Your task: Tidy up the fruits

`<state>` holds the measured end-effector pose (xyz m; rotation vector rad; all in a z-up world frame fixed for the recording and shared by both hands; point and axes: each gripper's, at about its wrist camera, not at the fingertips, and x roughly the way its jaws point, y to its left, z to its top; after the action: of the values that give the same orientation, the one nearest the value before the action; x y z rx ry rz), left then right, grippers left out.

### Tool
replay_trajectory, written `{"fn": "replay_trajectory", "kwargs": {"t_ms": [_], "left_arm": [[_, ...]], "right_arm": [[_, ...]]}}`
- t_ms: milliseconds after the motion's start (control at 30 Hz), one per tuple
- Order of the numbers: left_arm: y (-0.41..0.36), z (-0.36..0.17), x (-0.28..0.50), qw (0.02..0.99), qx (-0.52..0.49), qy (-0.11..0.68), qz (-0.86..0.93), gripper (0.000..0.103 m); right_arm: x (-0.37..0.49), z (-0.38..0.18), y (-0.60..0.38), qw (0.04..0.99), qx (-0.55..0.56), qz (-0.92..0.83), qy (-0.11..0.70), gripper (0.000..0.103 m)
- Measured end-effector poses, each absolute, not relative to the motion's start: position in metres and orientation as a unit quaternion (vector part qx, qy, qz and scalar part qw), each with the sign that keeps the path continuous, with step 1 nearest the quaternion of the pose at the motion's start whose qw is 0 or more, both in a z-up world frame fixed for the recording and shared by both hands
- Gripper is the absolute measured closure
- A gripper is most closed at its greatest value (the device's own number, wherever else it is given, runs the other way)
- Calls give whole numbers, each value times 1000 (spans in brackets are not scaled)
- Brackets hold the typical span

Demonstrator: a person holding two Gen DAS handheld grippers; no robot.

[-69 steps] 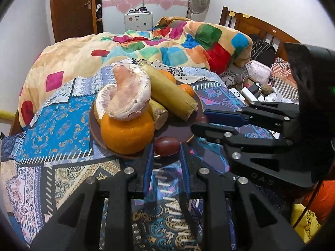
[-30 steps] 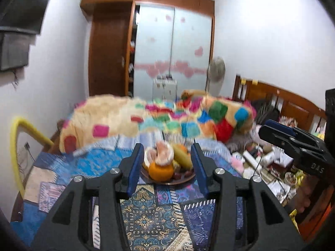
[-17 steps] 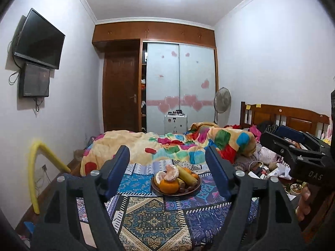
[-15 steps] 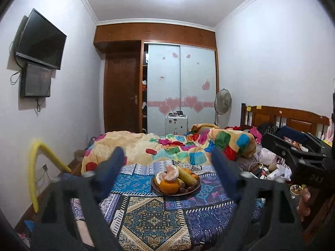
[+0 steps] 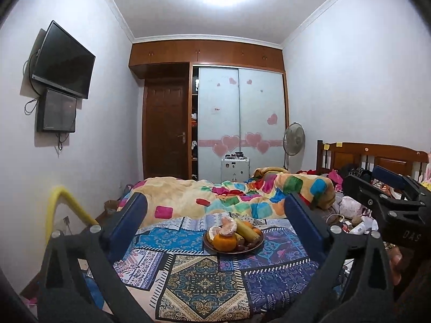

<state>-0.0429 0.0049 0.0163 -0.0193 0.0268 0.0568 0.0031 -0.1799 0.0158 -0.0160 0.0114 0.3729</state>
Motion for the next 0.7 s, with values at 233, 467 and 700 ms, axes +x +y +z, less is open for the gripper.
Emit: {"fn": "replay_trajectory", "kwargs": {"t_ms": [233,467,700], "left_arm": [[8,17,-40,999,-17,19,26,0],[6,17,-38,999,-17,22,24,0],[5,17,-37,999,-15,24,25,0]], "right_arm": [[3,16,-182,983,-10,183,4,0],[3,14,-182,983,-8,184,6,0],[4,14,-184,982,-5,187,9,0]]}}
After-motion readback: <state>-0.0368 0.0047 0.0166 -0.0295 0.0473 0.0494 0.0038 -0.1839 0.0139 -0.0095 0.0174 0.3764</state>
